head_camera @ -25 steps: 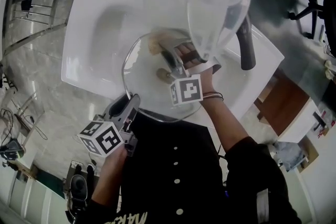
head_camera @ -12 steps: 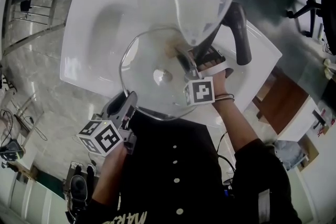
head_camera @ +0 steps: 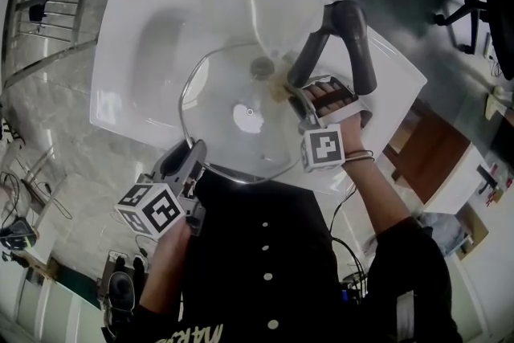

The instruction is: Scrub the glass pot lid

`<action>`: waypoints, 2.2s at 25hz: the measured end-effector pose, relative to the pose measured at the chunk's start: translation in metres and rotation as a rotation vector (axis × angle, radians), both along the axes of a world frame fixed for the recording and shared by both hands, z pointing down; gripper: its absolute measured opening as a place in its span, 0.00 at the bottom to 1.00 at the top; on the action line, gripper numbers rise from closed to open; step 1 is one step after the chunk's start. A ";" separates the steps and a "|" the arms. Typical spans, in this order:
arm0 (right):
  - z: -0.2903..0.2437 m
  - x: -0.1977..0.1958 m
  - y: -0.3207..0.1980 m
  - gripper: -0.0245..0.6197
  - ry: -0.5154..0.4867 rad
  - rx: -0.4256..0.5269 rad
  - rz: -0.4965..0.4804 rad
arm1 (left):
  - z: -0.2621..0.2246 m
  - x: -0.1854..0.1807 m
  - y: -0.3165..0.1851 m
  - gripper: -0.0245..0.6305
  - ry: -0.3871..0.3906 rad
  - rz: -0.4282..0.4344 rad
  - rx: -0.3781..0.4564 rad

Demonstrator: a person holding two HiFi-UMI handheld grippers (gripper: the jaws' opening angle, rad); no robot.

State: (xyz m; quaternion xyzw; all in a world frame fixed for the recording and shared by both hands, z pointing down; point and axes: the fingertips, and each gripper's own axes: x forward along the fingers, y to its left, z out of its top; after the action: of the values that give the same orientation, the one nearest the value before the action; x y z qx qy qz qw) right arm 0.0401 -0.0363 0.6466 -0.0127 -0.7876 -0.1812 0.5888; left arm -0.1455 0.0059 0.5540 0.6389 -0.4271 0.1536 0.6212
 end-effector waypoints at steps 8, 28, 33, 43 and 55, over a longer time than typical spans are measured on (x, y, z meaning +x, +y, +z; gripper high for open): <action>-0.002 0.004 0.005 0.24 -0.006 0.004 -0.009 | -0.004 0.006 0.000 0.25 0.000 0.001 0.011; -0.030 -0.145 -0.042 0.24 -0.346 0.143 -0.016 | 0.001 0.002 0.000 0.25 0.004 0.005 -0.001; -0.030 -0.145 -0.044 0.24 -0.344 0.163 -0.039 | 0.000 0.001 -0.002 0.25 0.005 0.018 -0.002; -0.028 -0.122 -0.022 0.23 -0.291 0.089 -0.108 | 0.001 0.000 -0.001 0.24 0.004 0.007 0.001; -0.025 -0.068 0.013 0.23 -0.208 -0.006 -0.122 | 0.001 -0.001 0.000 0.25 -0.007 -0.001 0.009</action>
State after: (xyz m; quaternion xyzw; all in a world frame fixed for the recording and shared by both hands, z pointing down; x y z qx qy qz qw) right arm -0.0279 -0.0238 0.6221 -0.0434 -0.8427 -0.2144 0.4920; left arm -0.1462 0.0057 0.5551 0.6410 -0.4301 0.1536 0.6168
